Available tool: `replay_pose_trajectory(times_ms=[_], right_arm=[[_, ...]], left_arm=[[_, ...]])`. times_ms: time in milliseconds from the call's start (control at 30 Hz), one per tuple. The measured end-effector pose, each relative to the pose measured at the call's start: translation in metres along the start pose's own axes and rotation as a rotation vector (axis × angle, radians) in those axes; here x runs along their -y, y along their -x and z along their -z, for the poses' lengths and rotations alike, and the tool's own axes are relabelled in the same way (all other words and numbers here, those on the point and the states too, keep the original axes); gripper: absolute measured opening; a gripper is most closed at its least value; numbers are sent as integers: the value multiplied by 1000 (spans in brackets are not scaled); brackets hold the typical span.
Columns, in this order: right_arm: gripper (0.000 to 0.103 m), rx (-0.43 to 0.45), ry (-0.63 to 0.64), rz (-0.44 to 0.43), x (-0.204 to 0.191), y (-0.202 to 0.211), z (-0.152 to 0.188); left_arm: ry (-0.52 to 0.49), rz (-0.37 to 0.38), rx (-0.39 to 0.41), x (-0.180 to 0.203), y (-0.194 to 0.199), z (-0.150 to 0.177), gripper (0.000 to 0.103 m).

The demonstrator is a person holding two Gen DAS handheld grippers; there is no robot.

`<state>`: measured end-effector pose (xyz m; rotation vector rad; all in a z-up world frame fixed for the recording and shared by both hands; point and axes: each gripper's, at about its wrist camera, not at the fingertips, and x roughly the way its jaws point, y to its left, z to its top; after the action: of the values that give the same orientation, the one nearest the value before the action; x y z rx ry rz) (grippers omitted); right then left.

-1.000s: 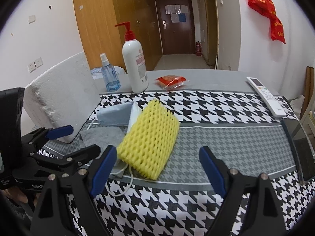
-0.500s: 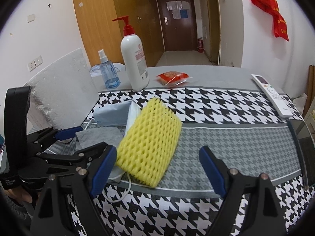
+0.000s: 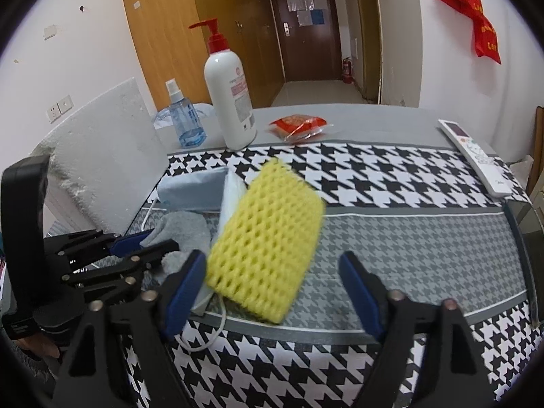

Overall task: Organize soft objects
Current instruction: 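Close the left gripper on the grey cloth while the right gripper grasps the yellow mesh sleeve, then lift the grey cloth and yellow sleeve and carry both toward the foam box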

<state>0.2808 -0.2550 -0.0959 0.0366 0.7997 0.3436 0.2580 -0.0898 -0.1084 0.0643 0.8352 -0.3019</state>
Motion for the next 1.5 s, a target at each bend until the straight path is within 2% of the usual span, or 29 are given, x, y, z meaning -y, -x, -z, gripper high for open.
replay_pose_trajectory(times_ms=[100, 200, 267, 333, 600, 900, 1500], right_arm=[[65, -32, -1, 4, 2, -7, 1], [63, -35, -14, 10, 4, -8, 1], [58, -31, -23, 14, 6, -6, 2], [48, -39, -30, 18, 8, -6, 3], [25, -35, -48, 47, 12, 8, 9], [23, 15, -55, 93, 10, 34, 8], [23, 101, -11, 98, -20, 79, 19]], left_arm=[[2, 24, 10, 1, 4, 2, 21], [11, 44, 16, 0, 7, 3, 21], [11, 50, 22, -1, 8, 4, 21], [20, 65, 27, -2, 10, 5, 21], [11, 77, 61, 0, 17, 5, 21], [13, 98, 99, 0, 31, 9, 21], [8, 86, 242, 4, 102, 26, 20]])
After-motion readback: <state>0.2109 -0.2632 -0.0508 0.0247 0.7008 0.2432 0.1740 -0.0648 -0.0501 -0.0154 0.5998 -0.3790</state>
